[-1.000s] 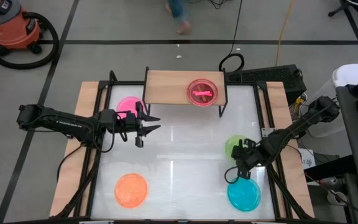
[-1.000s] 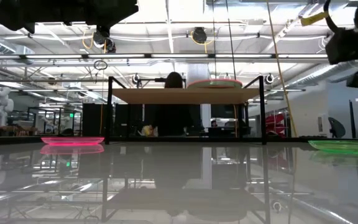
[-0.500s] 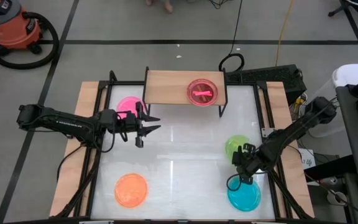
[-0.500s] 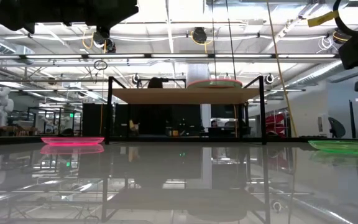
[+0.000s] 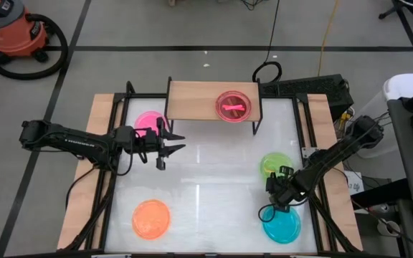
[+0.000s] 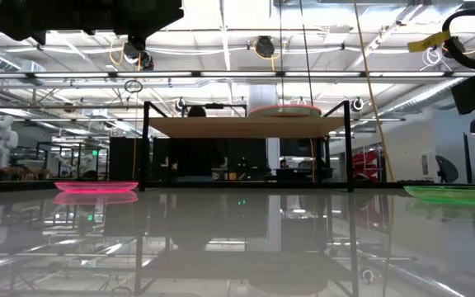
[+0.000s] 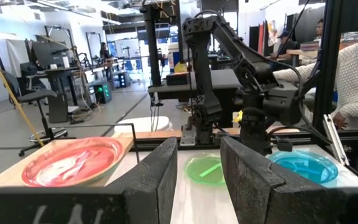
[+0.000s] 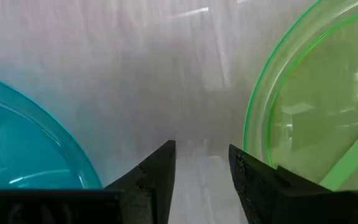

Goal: Place and stack plates onto a shelf
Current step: Put the green plate on the shelf, then stack the pink plate on top of the green plate on the shelf

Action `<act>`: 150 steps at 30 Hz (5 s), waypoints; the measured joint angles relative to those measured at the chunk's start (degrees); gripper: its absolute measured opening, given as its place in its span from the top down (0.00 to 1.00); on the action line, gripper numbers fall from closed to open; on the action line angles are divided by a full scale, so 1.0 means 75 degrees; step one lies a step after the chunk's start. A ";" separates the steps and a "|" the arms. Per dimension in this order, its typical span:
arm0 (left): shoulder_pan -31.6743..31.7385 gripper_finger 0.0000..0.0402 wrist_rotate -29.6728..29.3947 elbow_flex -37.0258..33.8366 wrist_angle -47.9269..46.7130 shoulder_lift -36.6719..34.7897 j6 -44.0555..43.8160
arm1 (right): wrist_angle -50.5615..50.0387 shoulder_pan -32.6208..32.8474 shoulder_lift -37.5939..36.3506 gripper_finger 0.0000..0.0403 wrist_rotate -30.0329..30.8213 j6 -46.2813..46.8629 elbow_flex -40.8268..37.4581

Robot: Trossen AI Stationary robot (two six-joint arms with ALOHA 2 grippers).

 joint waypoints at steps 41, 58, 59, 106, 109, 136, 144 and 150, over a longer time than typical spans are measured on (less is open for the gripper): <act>-0.0003 0.68 0.0000 0.0000 -0.0067 0.0000 0.0017 | -0.0726 -0.0085 -0.0435 0.90 0.1148 0.0446 -0.0484; -0.0003 0.68 0.0000 0.0000 -0.0067 0.0000 0.0017 | -0.1179 -0.0087 -0.0428 1.00 0.1294 -0.0583 0.1168; -0.0003 0.68 0.0000 0.0000 -0.0067 0.0000 0.0017 | -0.1167 -0.0087 -0.0428 1.00 0.1398 -0.0696 0.1347; -0.0305 0.68 -0.0003 -0.0227 -0.1787 -0.2710 0.0211 | 0.9742 -0.7201 0.0627 1.00 -0.2066 -0.9836 0.2687; -0.0306 0.68 -0.0006 -0.0227 -0.1743 -0.2712 0.0211 | 0.9451 -0.7448 0.1343 1.00 -0.2290 -0.9803 0.3167; -0.0306 0.68 -0.0002 -0.0227 -0.1833 -0.2511 0.0054 | 0.8472 -0.7918 0.3798 0.98 -0.2233 -0.9801 0.4642; -0.0309 0.68 -0.0002 -0.0227 -0.1769 -0.2393 0.0047 | 0.8463 -0.7921 0.3798 0.83 -0.2209 -0.9610 0.4642; -0.0306 0.68 0.0000 -0.0227 -0.1842 -0.2393 0.0000 | 0.8297 -0.7866 0.3499 0.74 -0.2228 -0.9353 0.4640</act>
